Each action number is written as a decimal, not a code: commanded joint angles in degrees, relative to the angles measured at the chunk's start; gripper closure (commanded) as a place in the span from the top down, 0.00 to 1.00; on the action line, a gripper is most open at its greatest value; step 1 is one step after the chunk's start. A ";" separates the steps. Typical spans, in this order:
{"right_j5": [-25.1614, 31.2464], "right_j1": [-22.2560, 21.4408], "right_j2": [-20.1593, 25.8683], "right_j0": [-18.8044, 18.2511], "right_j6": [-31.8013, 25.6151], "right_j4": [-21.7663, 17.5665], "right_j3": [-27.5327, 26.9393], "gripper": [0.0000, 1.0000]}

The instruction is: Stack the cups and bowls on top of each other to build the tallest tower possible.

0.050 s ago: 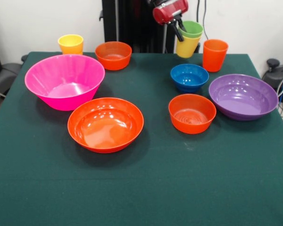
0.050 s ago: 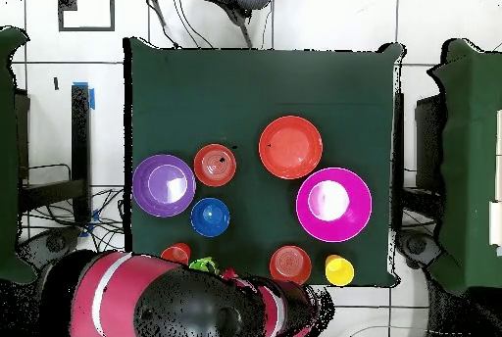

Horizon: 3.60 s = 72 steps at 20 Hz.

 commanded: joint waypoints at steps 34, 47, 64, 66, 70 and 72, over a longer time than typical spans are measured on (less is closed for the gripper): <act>-4.28 8.84 -1.86 6.08 -13.44 8.58 -9.72 1.00; 5.19 1.99 -8.19 10.68 -3.19 0.61 -12.07 1.00; 8.70 2.98 -9.88 11.78 -3.89 4.20 -12.59 1.00; 9.84 3.66 -10.42 12.08 -5.13 6.93 -12.57 1.00; 11.08 4.92 -11.32 12.68 -6.75 10.62 -12.55 1.00; 11.53 5.16 -11.86 13.00 -6.68 11.14 -12.81 1.00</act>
